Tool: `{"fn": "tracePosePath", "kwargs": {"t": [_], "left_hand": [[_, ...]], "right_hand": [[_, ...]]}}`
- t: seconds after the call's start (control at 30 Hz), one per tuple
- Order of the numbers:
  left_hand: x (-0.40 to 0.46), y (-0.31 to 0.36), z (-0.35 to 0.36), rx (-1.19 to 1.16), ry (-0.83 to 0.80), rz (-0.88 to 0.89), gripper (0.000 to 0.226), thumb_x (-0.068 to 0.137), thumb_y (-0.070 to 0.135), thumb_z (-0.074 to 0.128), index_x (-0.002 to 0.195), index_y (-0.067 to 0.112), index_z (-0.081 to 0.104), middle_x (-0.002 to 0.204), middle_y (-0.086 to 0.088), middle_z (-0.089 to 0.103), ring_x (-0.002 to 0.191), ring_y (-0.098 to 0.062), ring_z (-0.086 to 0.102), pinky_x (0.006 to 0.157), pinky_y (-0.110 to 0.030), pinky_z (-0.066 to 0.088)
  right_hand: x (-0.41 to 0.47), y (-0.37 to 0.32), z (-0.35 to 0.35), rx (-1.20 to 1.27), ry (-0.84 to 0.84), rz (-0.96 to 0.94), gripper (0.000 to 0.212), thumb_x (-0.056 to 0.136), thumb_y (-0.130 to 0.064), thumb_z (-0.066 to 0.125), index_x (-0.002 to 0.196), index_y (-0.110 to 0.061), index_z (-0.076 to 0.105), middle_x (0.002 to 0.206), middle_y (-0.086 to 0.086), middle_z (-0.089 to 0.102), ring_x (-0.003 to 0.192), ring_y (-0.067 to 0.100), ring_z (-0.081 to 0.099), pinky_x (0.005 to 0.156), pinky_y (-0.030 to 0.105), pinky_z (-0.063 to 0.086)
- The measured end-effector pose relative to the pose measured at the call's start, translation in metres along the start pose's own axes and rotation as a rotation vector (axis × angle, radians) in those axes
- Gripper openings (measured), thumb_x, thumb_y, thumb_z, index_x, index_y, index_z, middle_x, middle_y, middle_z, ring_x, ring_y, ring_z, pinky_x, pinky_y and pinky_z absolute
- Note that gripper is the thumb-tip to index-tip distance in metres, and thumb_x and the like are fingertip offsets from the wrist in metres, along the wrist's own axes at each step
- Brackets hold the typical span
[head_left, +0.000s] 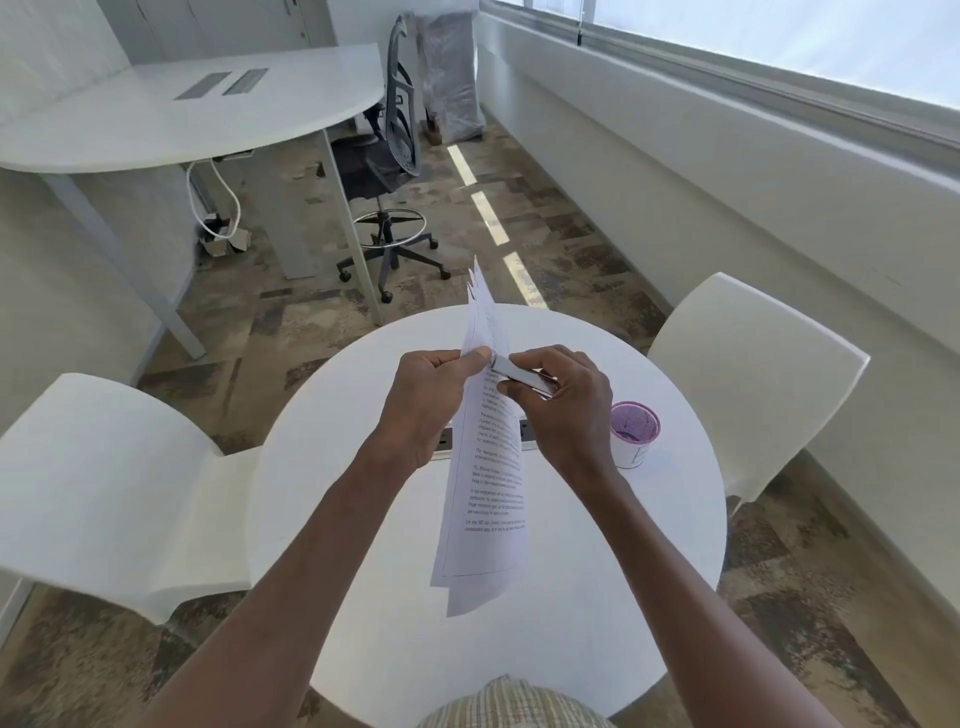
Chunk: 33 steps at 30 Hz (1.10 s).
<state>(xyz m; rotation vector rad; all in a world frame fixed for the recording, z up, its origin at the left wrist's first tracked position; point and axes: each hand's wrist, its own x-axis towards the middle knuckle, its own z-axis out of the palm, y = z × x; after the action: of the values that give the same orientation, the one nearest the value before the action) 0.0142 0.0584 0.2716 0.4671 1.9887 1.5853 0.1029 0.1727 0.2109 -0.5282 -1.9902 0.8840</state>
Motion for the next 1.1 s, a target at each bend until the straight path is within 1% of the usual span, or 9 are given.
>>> {"fn": "tracePosePath", "kwargs": {"t": [0.1, 0.2, 0.37, 0.5, 0.63, 0.7, 0.83, 1.0, 1.1], "left_hand": [[0.001, 0.0, -0.001, -0.035, -0.008, -0.02, 0.034, 0.095, 0.035, 0.064, 0.091, 0.005, 0.078, 0.101, -0.021, 0.074, 0.099, -0.047, 0.068, 0.087, -0.055, 0.054], [0.004, -0.001, -0.004, -0.081, -0.048, -0.043, 0.028, 0.097, 0.032, 0.063, 0.092, 0.008, 0.077, 0.102, -0.02, 0.074, 0.099, -0.047, 0.069, 0.092, -0.058, 0.054], [0.012, -0.004, -0.009, -0.161, -0.104, -0.077, 0.02, 0.096, 0.029, 0.063, 0.091, 0.017, 0.078, 0.091, -0.005, 0.08, 0.084, -0.03, 0.075, 0.079, -0.044, 0.06], [0.016, -0.005, -0.009, -0.116, -0.093, -0.043, 0.023, 0.095, 0.032, 0.065, 0.086, 0.018, 0.08, 0.089, -0.002, 0.08, 0.085, -0.029, 0.076, 0.077, -0.043, 0.057], [0.018, -0.004, -0.01, -0.142, -0.112, -0.032, 0.022, 0.095, 0.028, 0.065, 0.087, 0.015, 0.08, 0.093, -0.005, 0.08, 0.08, -0.028, 0.078, 0.069, -0.037, 0.063], [0.019, -0.006, -0.009, -0.123, -0.104, -0.029, 0.022, 0.095, 0.028, 0.066, 0.087, 0.013, 0.08, 0.091, -0.005, 0.081, 0.079, -0.028, 0.078, 0.069, -0.037, 0.064], [0.02, -0.01, -0.009, -0.081, -0.084, -0.044, 0.022, 0.095, 0.03, 0.066, 0.089, 0.013, 0.079, 0.087, -0.003, 0.08, 0.074, -0.025, 0.078, 0.057, -0.031, 0.059], [0.02, -0.008, -0.01, -0.129, -0.102, -0.066, 0.022, 0.093, 0.025, 0.069, 0.096, 0.005, 0.078, 0.094, -0.01, 0.08, 0.086, -0.033, 0.077, 0.078, -0.043, 0.063], [0.021, -0.011, -0.009, -0.114, -0.087, -0.073, 0.022, 0.093, 0.026, 0.068, 0.097, 0.006, 0.078, 0.093, -0.01, 0.08, 0.084, -0.034, 0.077, 0.076, -0.043, 0.064]], "right_hand": [[0.001, 0.003, -0.001, 0.161, -0.043, 0.129, 0.019, 0.073, -0.013, 0.084, 0.089, -0.019, 0.076, 0.093, -0.008, 0.075, 0.084, 0.019, 0.063, 0.068, 0.035, 0.052], [0.002, 0.005, -0.003, 0.323, -0.077, 0.206, 0.021, 0.071, -0.009, 0.086, 0.088, -0.018, 0.076, 0.092, 0.0, 0.076, 0.087, 0.027, 0.067, 0.069, 0.036, 0.055], [0.002, 0.001, -0.004, 0.347, -0.068, 0.179, 0.023, 0.072, -0.011, 0.086, 0.089, -0.021, 0.074, 0.094, -0.003, 0.075, 0.093, 0.026, 0.067, 0.081, 0.05, 0.055], [0.003, 0.002, -0.004, 0.183, -0.058, 0.044, 0.02, 0.075, -0.016, 0.085, 0.092, -0.015, 0.074, 0.095, -0.006, 0.074, 0.089, 0.02, 0.063, 0.074, 0.04, 0.054], [0.005, 0.004, -0.004, 0.345, -0.13, 0.224, 0.019, 0.077, -0.021, 0.084, 0.088, -0.025, 0.068, 0.086, -0.027, 0.069, 0.08, -0.004, 0.06, 0.068, 0.01, 0.048], [0.004, 0.004, -0.004, 0.324, -0.14, 0.214, 0.019, 0.078, -0.022, 0.083, 0.088, -0.027, 0.068, 0.088, -0.028, 0.069, 0.081, -0.002, 0.061, 0.065, 0.015, 0.051], [0.003, 0.003, -0.005, 0.226, -0.121, 0.089, 0.021, 0.076, -0.019, 0.085, 0.092, -0.014, 0.072, 0.095, -0.004, 0.073, 0.089, 0.024, 0.065, 0.076, 0.043, 0.056], [0.007, 0.011, -0.007, 0.416, -0.204, 0.251, 0.02, 0.074, -0.024, 0.086, 0.084, -0.03, 0.07, 0.082, -0.022, 0.069, 0.07, 0.001, 0.056, 0.065, 0.018, 0.048], [0.003, 0.012, -0.003, 0.314, -0.156, 0.206, 0.019, 0.076, -0.026, 0.084, 0.088, -0.031, 0.071, 0.089, -0.021, 0.071, 0.077, 0.004, 0.061, 0.07, 0.02, 0.053]]}}
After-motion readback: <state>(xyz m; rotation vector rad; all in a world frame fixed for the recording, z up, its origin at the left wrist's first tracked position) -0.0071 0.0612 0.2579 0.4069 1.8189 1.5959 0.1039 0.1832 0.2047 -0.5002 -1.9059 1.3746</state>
